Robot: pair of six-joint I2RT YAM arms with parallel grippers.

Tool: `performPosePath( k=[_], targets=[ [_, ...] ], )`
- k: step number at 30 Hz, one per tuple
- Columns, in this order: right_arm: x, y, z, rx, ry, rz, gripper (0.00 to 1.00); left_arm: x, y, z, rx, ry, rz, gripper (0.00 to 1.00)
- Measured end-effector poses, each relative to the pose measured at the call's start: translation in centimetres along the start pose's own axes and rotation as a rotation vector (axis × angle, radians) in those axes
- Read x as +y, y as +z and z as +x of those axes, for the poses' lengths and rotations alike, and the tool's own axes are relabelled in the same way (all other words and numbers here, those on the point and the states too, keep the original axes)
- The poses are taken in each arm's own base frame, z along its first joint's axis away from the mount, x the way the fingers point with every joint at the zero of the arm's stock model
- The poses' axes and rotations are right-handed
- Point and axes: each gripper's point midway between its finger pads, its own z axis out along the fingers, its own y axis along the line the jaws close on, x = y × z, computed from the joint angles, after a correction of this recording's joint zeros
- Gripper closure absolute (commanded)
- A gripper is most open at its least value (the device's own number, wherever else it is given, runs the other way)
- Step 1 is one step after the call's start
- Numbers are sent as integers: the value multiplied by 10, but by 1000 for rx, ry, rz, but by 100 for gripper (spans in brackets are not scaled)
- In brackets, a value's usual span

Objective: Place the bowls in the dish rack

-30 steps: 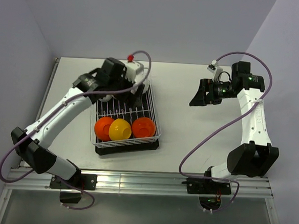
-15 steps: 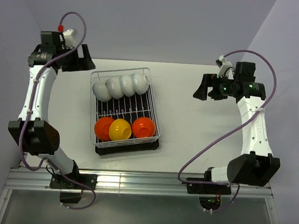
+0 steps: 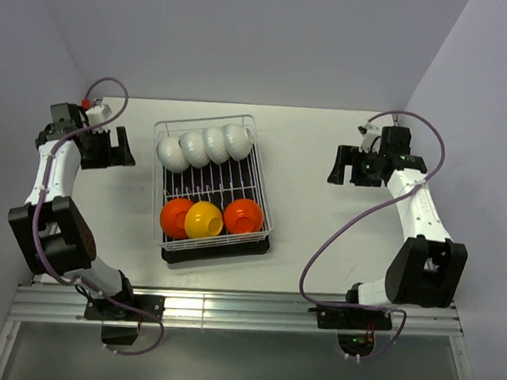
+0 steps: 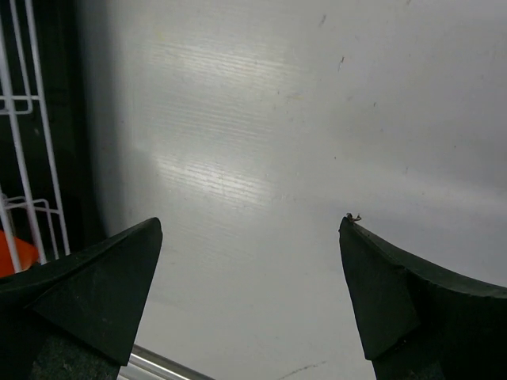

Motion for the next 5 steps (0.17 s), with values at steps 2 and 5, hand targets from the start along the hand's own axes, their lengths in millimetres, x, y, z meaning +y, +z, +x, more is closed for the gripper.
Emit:
performPosePath(
  k=[2, 5],
  targets=[
    [-6, 6, 14, 31, 1, 19, 0, 1, 3, 17, 25, 7, -6, 0],
    [-11, 10, 23, 50, -5, 36, 0, 0, 0, 26, 15, 32, -16, 0]
  ],
)
